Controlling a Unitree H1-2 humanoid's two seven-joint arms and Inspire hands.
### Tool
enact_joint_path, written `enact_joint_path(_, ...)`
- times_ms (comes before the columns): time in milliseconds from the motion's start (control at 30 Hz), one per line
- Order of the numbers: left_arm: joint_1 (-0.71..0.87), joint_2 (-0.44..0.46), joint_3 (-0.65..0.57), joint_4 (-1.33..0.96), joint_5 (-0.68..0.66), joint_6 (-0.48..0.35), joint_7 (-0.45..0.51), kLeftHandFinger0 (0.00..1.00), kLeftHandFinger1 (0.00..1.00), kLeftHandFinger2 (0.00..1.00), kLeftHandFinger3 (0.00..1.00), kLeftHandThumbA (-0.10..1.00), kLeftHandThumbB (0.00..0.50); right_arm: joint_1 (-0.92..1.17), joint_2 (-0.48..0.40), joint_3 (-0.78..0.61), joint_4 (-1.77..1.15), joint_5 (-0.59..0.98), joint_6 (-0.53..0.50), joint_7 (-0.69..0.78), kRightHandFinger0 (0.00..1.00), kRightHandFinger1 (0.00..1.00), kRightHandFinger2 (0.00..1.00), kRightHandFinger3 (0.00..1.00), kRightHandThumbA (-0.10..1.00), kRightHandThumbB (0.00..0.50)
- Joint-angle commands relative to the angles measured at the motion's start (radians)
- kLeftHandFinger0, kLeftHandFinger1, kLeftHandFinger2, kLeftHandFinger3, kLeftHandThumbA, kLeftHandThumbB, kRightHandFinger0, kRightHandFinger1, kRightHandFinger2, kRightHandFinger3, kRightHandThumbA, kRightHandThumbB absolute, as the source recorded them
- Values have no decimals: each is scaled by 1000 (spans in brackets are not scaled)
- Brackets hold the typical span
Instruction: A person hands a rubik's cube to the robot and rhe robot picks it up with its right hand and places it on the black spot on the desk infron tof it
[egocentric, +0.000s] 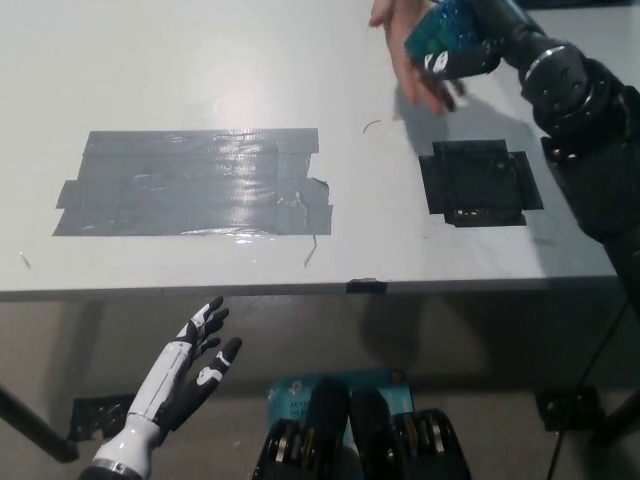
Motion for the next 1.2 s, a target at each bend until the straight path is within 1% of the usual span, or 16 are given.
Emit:
enact_joint_path(0,-11,15,1,-34,6,-8,-14,973,1000,1000,1000,809,164,-44,-62,-41,-34,-8,-68,-48,199,700,950,885,-100,191)
enact_joint_path(200,-15,14,4,-28,0,-17,-14,977,1000,1000,1000,798,152,-16,-101,-46,14,-22,-42,-42,60,586,946,1000,-100,184)
enact_joint_path(233,-14,14,4,-29,-1,-14,-15,977,1000,1000,1000,795,147,-7,-104,-45,17,-22,-47,-44,68,603,963,1000,-100,178)
enact_joint_path(267,-15,12,5,-31,-4,-9,-15,978,1000,1000,1000,792,147,13,-108,-47,31,-15,-62,-47,176,704,1000,1000,-100,174)
enact_joint_path(433,-13,10,6,-31,-4,-9,-13,983,1000,1000,1000,792,153,51,-102,-40,112,-5,-106,-53,141,668,993,995,-100,242)
enact_joint_path(567,-14,10,10,-29,-10,-15,-13,978,1000,1000,1000,788,144,73,-78,-25,209,-9,-164,-77,139,685,1000,995,-100,234)
enact_joint_path(767,-20,7,9,-26,-9,-6,-12,976,1000,1000,1000,794,150,102,-37,-7,288,-12,-206,-88,295,825,1000,1000,-100,226)
enact_joint_path(833,-20,8,9,-17,-8,-20,-10,975,1000,1000,1000,796,151,106,-24,2,307,-18,-212,-100,166,747,1000,1000,-100,199)
enact_joint_path(900,-21,8,9,-13,-10,-21,-11,975,1000,1000,1000,797,153,105,-17,13,325,-25,-221,-105,167,784,1000,1000,-100,181)
enact_joint_path(933,-23,9,9,-15,-10,-17,-13,976,1000,1000,1000,799,155,105,-13,16,326,-25,-220,-105,320,936,1000,1000,-100,199)
enact_joint_path(967,-24,9,9,-15,-11,-15,-13,977,1000,1000,1000,800,156,104,-12,17,327,-24,-222,-105,401,975,1000,1000,-100,202)
enact_joint_path(1000,-25,10,9,-17,-12,-14,-14,977,1000,1000,1000,800,156,101,-15,24,309,-27,-204,-82,834,1000,1000,1000,-5,248)
enact_joint_path(1033,-25,13,8,-19,-8,-13,-15,976,1000,1000,1000,802,154,101,-19,13,278,-3,-180,-37,893,1000,1000,1000,195,285)
enact_joint_path(1067,-27,13,8,-18,-8,-14,-15,975,1000,1000,1000,803,154,103,-23,-3,262,27,-180,-1,796,984,1000,1000,235,310)
enact_joint_path(1100,-28,14,7,-18,-6,-18,-15,973,1000,1000,1000,804,148,99,-38,6,248,33,-193,46,1000,1000,1000,1000,329,326)
enact_joint_path(1167,-32,16,6,-21,-3,-14,-16,970,1000,1000,1000,806,146,93,-52,13,237,34,-221,71,1000,1000,1000,1000,520,390)
